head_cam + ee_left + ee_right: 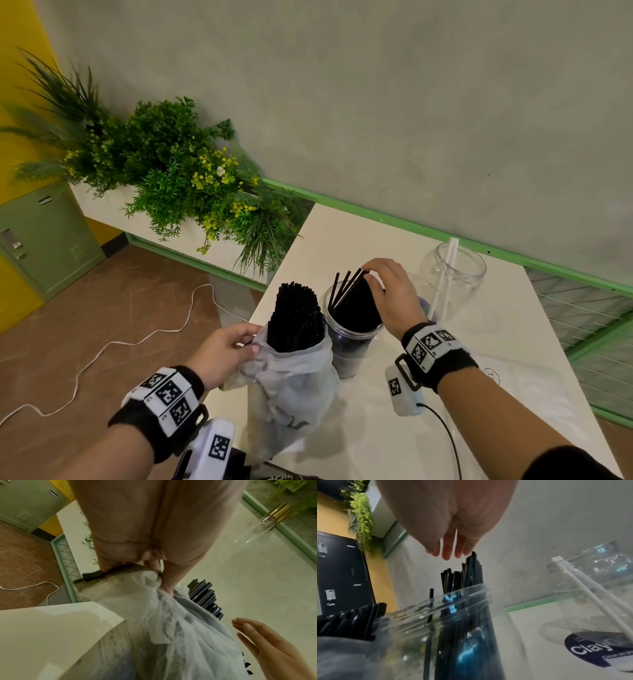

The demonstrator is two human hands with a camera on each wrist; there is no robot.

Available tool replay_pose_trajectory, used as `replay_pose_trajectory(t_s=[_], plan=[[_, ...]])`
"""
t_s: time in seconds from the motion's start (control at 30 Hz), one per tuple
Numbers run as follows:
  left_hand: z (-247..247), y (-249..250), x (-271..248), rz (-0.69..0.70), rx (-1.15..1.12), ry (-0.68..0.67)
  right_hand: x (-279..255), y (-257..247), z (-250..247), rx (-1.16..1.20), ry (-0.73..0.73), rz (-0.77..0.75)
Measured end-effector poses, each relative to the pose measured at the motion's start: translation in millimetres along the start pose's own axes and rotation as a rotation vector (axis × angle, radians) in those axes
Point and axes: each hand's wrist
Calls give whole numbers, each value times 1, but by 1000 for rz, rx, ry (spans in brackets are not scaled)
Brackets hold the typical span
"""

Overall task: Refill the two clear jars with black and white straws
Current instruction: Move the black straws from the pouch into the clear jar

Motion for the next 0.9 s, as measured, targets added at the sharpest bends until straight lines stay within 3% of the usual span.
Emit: replay_pose_trajectory(t_s=[0.27, 0.47, 0.6, 0.73, 0.9], plan=[[1, 2, 1, -3, 6, -18, -45, 44, 0, -279, -87, 6], [1, 5, 3, -7, -1, -15, -28, 27, 7, -91, -208, 137], [2, 10, 2, -3, -3, -17, -8, 10, 16, -116, -341, 60], [1, 11, 1, -8, 23, -24, 6, 5, 33, -264, -232, 71], [-1, 9, 2, -9, 58, -24, 12, 0, 39, -226, -61, 20]])
Point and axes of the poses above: each hand's wrist, its own x-axis towards the middle knuckle, its own z-axis out of the palm, y = z × x, and after that the axes turned 15 degrees about z, right-handed
